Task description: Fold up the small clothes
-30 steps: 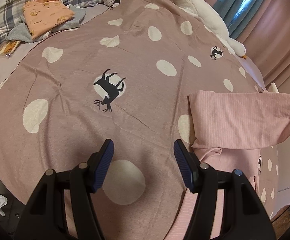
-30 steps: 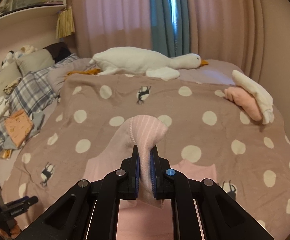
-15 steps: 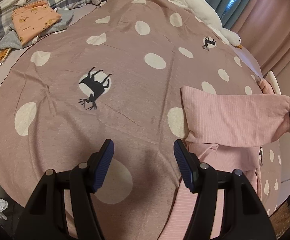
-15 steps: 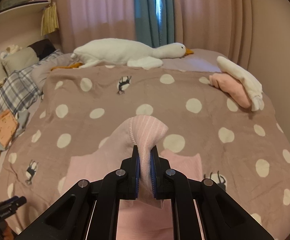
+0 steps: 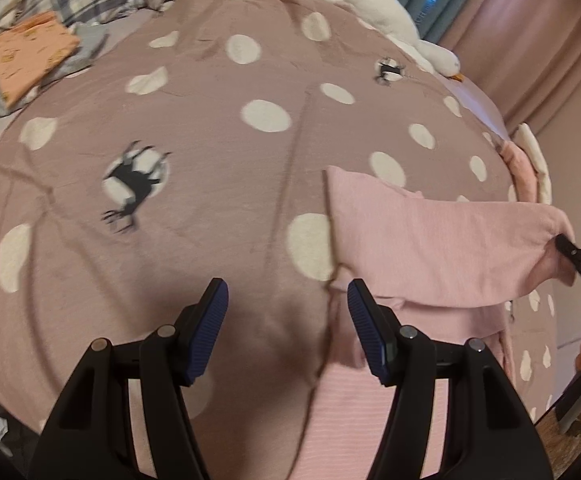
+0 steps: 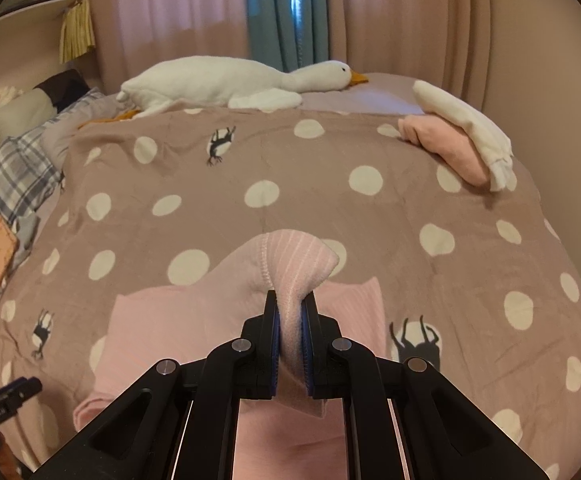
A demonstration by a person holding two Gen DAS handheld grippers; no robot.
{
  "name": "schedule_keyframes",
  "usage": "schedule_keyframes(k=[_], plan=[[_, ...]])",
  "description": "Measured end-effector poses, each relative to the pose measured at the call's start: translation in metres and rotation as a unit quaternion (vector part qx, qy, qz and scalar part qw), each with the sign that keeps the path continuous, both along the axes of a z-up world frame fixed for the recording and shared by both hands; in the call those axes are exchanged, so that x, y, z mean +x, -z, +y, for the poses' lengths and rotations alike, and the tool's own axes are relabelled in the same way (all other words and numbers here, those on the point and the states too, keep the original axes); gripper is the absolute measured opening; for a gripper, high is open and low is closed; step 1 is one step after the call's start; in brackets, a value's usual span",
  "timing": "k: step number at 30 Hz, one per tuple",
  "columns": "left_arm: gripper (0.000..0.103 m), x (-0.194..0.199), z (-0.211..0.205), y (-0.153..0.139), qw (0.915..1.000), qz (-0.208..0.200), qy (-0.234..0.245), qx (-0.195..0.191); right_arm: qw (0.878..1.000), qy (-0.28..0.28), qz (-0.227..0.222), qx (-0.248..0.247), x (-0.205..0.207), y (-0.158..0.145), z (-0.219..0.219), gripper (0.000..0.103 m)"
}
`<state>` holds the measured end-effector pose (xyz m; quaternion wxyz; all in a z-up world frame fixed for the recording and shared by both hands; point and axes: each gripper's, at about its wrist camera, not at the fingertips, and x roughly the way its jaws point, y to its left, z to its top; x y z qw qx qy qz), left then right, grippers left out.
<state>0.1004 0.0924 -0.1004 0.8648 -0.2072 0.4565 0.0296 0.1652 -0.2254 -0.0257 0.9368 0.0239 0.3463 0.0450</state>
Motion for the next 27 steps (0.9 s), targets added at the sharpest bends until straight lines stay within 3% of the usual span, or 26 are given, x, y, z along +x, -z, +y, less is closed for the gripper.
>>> schedule_keyframes(k=[3, 10, 22, 27], plan=[[0.06, 0.013, -0.012, 0.004, 0.9998, 0.004, 0.021, -0.006, 1.0, 0.006, 0.009, -0.003, 0.001, 0.007, -0.004, 0.011], [0.037, 0.042, -0.043, 0.018, 0.9971, 0.009, 0.069, -0.03, 0.999, 0.014, 0.035, -0.005, 0.007, 0.024, -0.012, 0.011], [0.039, 0.071, -0.069, 0.066, 0.9939, 0.075, 0.08, 0.011, 0.997, 0.023, 0.067, -0.003, 0.012, 0.047, -0.023, 0.011], [0.041, 0.075, -0.073, 0.072, 0.9934, 0.071, 0.086, 0.026, 0.996, 0.029, 0.08, 0.005, 0.015, 0.056, -0.032, 0.011]])
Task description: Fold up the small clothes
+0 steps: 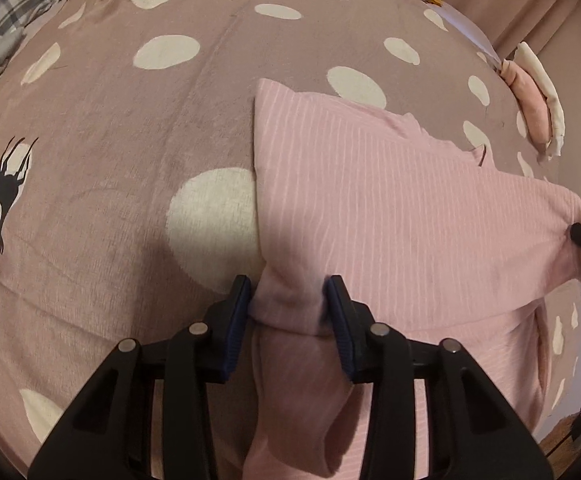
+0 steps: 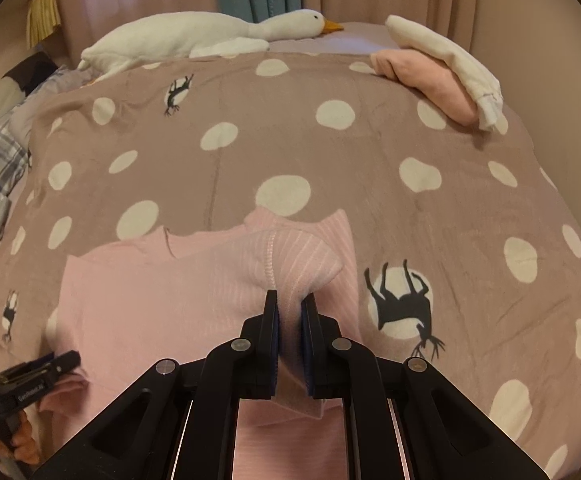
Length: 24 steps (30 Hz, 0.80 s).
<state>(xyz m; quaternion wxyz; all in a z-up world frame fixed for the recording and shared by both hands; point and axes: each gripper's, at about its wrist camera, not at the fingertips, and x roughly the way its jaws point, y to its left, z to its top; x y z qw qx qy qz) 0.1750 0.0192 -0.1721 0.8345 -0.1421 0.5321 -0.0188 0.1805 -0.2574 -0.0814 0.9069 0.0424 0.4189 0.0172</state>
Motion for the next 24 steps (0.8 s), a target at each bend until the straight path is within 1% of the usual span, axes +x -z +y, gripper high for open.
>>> schedule_keyframes(k=[7, 13, 16, 21, 24], plan=[[0.042, -0.001, -0.002, 0.002, 0.9999, -0.007, -0.003, 0.013, 1.0, 0.009, 0.023, 0.011, 0.002, 0.017, -0.01, 0.011], [0.042, 0.001, 0.0, 0.003, 1.0, -0.006, -0.005, 0.002, 0.999, 0.019, 0.044, 0.021, 0.004, 0.033, -0.02, 0.011], [0.042, 0.001, -0.001, 0.003, 1.0, -0.007, -0.005, 0.004, 0.998, 0.022, 0.054, 0.027, 0.006, 0.04, -0.024, 0.011], [0.042, 0.0, -0.002, 0.003, 0.9999, -0.01, -0.005, 0.009, 0.997, 0.029, 0.067, 0.016, 0.008, 0.053, -0.025, 0.011], [0.042, 0.001, -0.003, 0.003, 0.9999, -0.011, -0.004, 0.009, 0.996, 0.035, 0.073, 0.035, 0.008, 0.059, -0.033, 0.011]])
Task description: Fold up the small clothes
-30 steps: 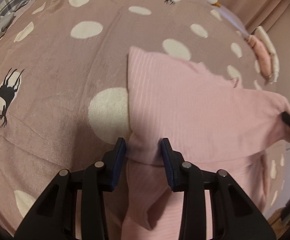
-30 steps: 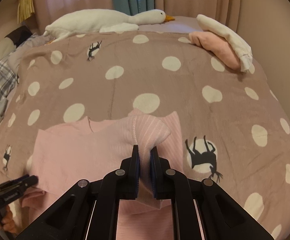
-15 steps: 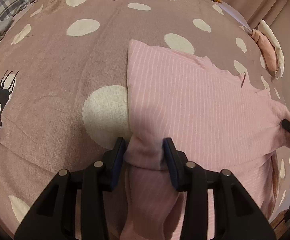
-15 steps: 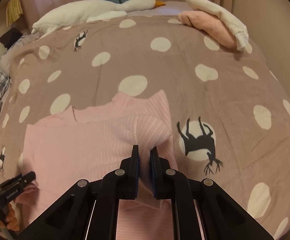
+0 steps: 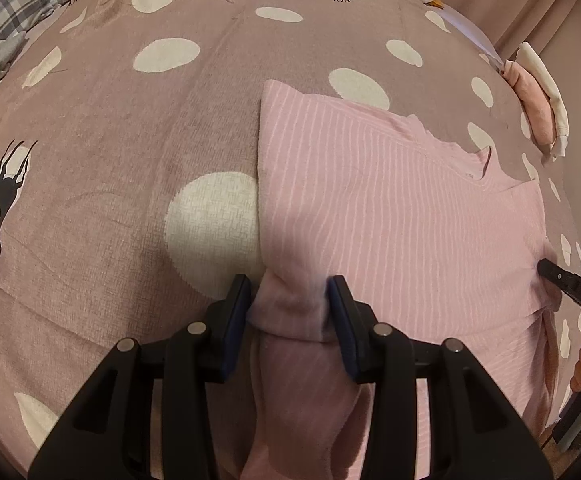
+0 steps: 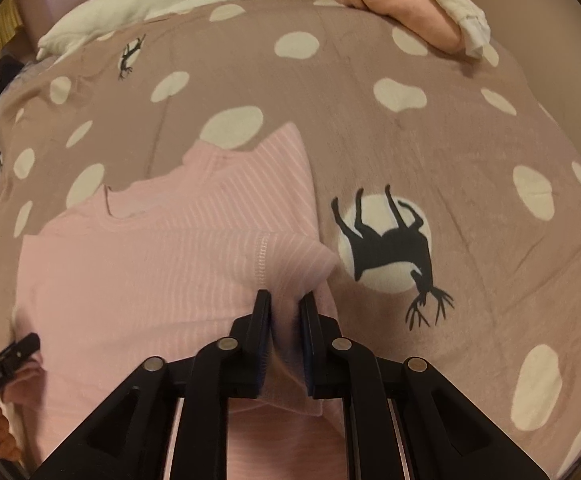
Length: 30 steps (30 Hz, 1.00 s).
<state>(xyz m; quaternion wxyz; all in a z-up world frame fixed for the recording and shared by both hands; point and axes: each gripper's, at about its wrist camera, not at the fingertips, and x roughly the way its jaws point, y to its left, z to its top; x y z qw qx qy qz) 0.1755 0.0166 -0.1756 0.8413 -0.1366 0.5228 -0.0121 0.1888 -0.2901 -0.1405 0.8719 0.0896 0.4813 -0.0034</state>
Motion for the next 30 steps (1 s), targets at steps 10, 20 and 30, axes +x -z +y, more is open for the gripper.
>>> schedule_keyframes(k=[10, 20, 30], plan=[[0.042, -0.003, 0.001, 0.0, 1.0, -0.004, 0.0, -0.003, 0.999, 0.033, -0.021, 0.014, -0.021, -0.018, -0.027, 0.013], [0.042, -0.003, 0.0, -0.001, 1.0, -0.005, -0.003, -0.001, 0.996, 0.018, -0.004, 0.088, -0.038, 0.0, -0.025, 0.026], [0.042, -0.003, 0.0, -0.001, 1.0, -0.005, -0.003, -0.003, 0.997, 0.023, -0.035, 0.063, -0.046, -0.009, -0.02, 0.005]])
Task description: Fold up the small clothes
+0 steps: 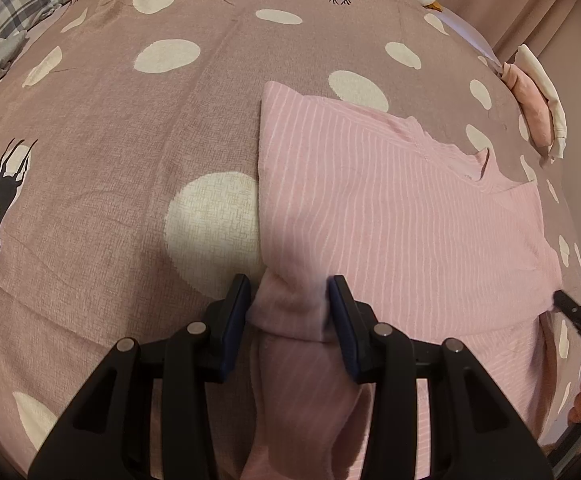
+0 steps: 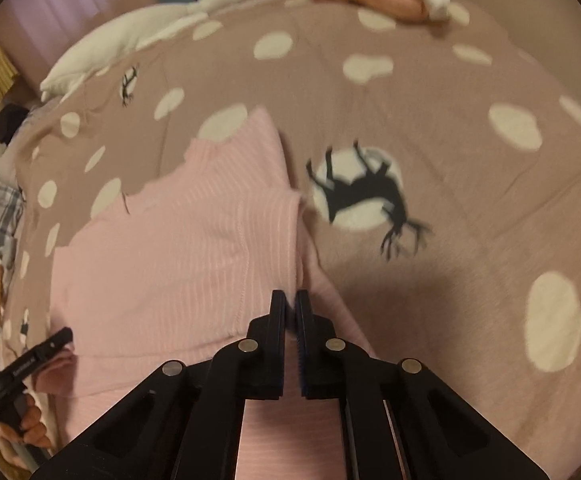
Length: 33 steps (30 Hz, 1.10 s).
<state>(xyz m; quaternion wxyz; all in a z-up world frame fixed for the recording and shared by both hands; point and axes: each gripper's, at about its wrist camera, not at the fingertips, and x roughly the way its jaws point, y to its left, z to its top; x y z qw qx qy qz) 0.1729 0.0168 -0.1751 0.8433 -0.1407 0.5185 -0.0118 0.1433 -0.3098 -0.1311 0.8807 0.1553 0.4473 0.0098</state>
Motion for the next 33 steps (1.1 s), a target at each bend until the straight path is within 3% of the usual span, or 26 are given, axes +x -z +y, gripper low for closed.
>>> schedule_keyframes(k=[3, 13, 33], plan=[[0.042, 0.0, 0.0, 0.0, 1.0, 0.0, -0.001, 0.001, 1.0, -0.003, -0.008, -0.012, -0.001, -0.004, 0.001, 0.005], [0.043, 0.001, 0.001, 0.001, 1.0, 0.0, 0.001, 0.002, 0.999, 0.005, 0.03, -0.031, 0.01, 0.027, 0.002, 0.005], [0.043, 0.0, -0.003, 0.002, 0.9999, -0.004, -0.003, 0.009, 0.999, 0.012, 0.028, -0.039, 0.008, 0.03, 0.007, 0.005]])
